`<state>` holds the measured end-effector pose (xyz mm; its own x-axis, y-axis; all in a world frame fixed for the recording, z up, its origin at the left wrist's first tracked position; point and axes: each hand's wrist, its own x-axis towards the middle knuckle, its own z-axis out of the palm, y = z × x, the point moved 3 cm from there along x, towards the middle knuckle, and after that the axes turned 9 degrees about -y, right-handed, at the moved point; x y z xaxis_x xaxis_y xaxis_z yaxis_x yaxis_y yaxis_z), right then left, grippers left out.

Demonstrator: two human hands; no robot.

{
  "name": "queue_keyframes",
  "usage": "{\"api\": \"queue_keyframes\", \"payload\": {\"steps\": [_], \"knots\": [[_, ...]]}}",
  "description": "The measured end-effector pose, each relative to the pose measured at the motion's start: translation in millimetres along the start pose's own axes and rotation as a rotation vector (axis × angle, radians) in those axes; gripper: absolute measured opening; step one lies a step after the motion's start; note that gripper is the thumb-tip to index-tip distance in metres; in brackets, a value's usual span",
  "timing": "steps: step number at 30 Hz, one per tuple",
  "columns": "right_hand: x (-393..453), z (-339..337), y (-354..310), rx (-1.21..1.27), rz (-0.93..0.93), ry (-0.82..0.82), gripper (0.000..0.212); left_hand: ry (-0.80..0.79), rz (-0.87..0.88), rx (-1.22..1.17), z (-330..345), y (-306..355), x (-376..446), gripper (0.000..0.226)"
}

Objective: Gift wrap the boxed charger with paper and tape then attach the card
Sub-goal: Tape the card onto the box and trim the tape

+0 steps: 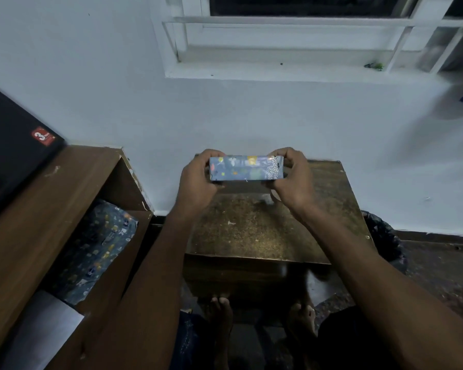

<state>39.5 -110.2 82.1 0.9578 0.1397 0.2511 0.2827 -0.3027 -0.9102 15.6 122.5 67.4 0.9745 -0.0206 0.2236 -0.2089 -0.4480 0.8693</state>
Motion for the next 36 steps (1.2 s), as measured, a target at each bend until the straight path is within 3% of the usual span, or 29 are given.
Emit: {"api": "queue_keyframes", "payload": {"steps": [4,8,10,12,16,20,22,25,31,36], "knots": [[0,-2,-7,-0.410,-0.446,0.100,0.051,0.117,0.218,0.130,-1,14,-5,0.069],[-8,-3,-5,-0.568,-0.579,0.143,0.034,0.151,0.297,0.243,-8,22,-13,0.068],[-9,-1,-1,-0.555,-0.569,0.099,0.036,0.139,0.282,0.273,-9,19,-12,0.067],[-5,-1,1,-0.453,-0.487,0.023,0.045,0.127,0.233,0.236,-10,16,-8,0.063],[1,-7,-3,-0.155,-0.141,-0.122,0.055,0.021,0.030,0.133,-12,5,-4,0.051],[4,-8,15,0.171,0.287,-0.159,0.057,-0.159,-0.278,-0.232,1,8,-8,0.047],[5,-6,19,0.184,0.382,-0.202,0.044,-0.210,-0.374,-0.284,6,8,-8,0.037],[2,1,19,0.236,0.528,-0.190,0.045,-0.219,-0.445,-0.371,8,6,-7,0.050],[-3,9,16,0.516,0.634,-0.147,0.028,-0.210,-0.465,-0.482,15,8,-4,0.047],[2,2,10,0.360,0.522,-0.186,0.026,-0.123,-0.541,-0.444,13,-2,-5,0.050]]}}
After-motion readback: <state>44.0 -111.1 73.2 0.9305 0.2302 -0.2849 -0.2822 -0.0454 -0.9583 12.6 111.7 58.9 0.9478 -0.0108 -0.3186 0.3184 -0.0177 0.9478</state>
